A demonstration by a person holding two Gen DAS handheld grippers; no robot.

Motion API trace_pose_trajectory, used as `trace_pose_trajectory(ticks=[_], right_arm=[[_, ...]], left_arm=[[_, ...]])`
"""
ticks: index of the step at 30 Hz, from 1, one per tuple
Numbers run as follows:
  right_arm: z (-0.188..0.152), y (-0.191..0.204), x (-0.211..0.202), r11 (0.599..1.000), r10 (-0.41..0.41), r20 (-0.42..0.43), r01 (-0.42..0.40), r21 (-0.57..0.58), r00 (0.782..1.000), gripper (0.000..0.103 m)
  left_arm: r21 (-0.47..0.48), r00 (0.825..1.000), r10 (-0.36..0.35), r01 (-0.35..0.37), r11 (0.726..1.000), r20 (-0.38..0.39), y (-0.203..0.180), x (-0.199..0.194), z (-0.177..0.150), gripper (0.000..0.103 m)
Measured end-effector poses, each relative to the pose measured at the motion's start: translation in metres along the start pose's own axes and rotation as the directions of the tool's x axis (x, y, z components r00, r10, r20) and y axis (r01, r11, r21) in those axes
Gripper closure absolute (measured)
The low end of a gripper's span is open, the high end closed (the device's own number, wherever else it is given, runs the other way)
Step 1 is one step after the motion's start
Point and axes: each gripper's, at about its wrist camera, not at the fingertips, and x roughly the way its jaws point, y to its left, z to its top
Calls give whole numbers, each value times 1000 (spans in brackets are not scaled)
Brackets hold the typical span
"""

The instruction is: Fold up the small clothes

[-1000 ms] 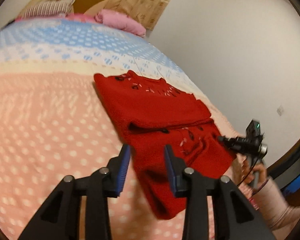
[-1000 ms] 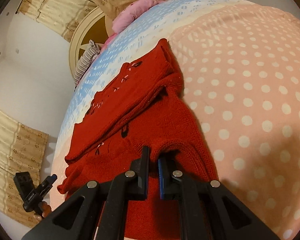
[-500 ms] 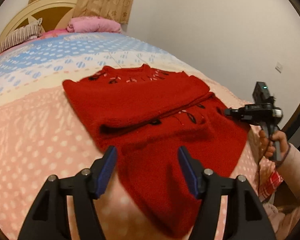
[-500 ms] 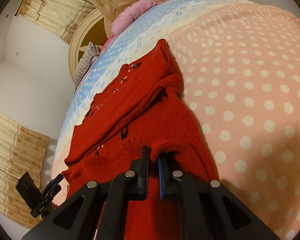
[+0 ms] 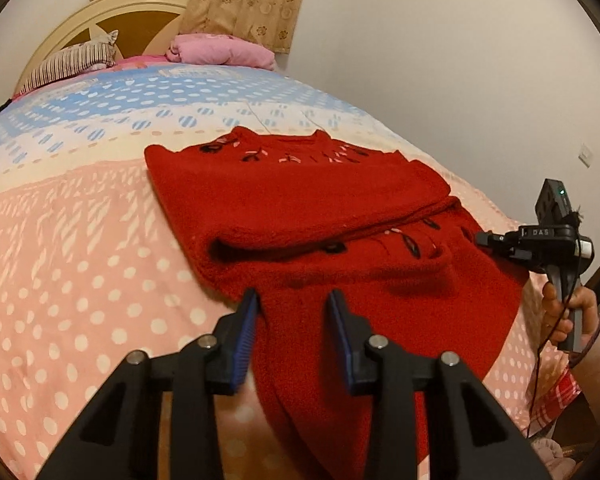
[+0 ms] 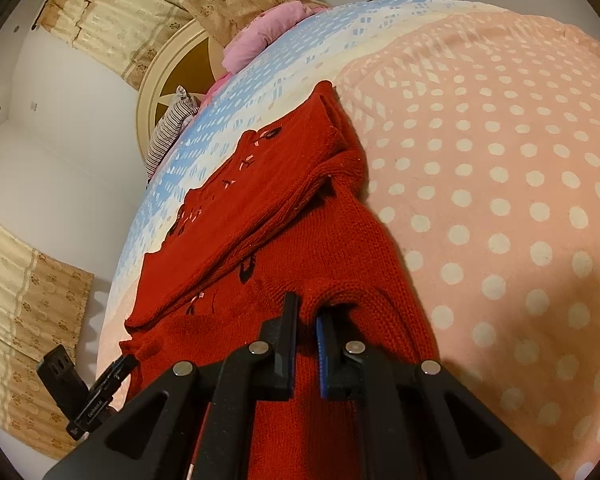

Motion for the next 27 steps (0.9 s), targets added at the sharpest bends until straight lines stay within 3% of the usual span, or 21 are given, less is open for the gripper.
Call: trace_pose_trajectory(ticks=[4,7,9,10,13,19,22,27], right_arm=[[-2,-1,0,1000,3,9,-3,7,1000,95],[-2,-2,1,1000,2,10,-2,4,1000,95],[-2,-3,2,1000,3,9,-3,4,1000,95],[-2,-2,2,1000,4,10,-4,5,1000,95],[-2,-2,1,1000,7,11,-7,6,1000,95],[-2,-4,1,1000,14,13,-14,6,1000,95],[-3,-4,1,1000,16,13,-16,7,1000,95],[-3,-6,0,1000,21,14,-21,7,1000,95]], left_arm=[[42,998,53,-55,998,39,-11,-4,-1,66],[88,985,100,-113,990,139,-23,-21,-1,66],[119,982,74,-95,988,172,-28,-27,-1,54],[136,983,72,-95,986,166,-29,-25,0,48],[151,986,91,-112,982,141,-30,-14,3,47],[27,995,22,-24,999,102,-7,-7,8,47],[-33,996,20,-17,999,82,3,-3,7,47],[-33,995,-1,5,999,102,0,-7,4,48]])
